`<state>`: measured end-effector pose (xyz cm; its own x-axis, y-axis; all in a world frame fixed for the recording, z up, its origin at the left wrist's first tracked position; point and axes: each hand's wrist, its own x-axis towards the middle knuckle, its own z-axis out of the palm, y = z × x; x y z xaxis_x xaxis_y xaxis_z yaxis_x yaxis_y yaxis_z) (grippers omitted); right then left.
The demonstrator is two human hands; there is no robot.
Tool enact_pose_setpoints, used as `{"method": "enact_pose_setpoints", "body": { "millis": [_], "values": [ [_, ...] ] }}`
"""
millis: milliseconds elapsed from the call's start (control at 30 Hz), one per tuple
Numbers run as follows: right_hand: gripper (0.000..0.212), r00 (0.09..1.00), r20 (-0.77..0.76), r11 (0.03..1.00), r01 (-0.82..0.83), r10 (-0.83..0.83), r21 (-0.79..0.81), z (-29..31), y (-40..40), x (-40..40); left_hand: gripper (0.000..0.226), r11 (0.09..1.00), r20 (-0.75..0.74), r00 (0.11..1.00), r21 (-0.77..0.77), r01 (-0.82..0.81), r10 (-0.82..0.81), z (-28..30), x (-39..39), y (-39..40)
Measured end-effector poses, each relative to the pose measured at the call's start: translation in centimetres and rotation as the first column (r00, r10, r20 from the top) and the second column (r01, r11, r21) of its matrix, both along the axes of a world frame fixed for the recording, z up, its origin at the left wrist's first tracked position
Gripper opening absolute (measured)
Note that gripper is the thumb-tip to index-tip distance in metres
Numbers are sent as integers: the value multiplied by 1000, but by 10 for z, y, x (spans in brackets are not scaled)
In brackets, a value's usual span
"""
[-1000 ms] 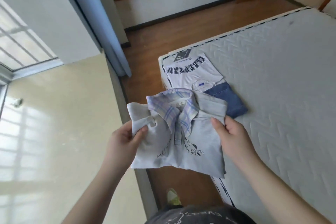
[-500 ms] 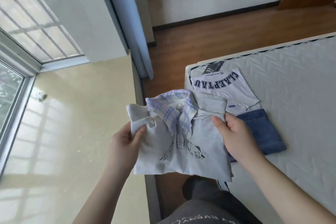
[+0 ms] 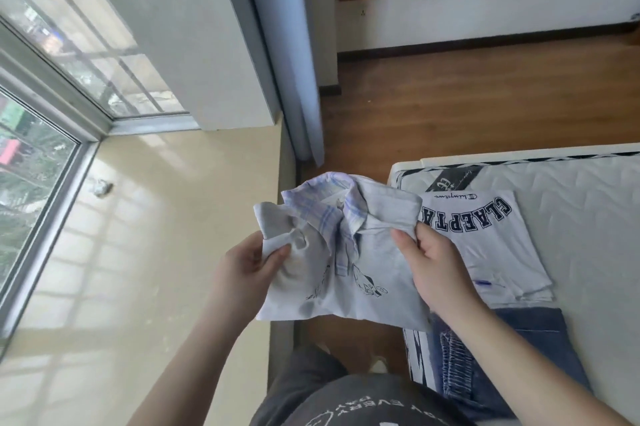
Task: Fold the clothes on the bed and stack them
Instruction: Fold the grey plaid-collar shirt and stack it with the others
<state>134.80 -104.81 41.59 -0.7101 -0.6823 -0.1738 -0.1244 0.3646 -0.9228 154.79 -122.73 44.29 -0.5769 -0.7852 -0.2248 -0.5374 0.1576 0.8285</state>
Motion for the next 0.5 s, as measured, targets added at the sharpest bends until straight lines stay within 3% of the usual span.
{"method": "enact_pose_setpoints", "body": {
  "millis": [167,500],
  "values": [
    [18,997,-71,1000,-1,1,6,-9,-66,-46,10,1000,-12,1000,0,16,-16,-11,-40,-69],
    [19,988,-93,992,124,-123,11,-7,-192,-119,17,986,-49,985,14,168,-167,-13,-144,-218]
  ]
}}
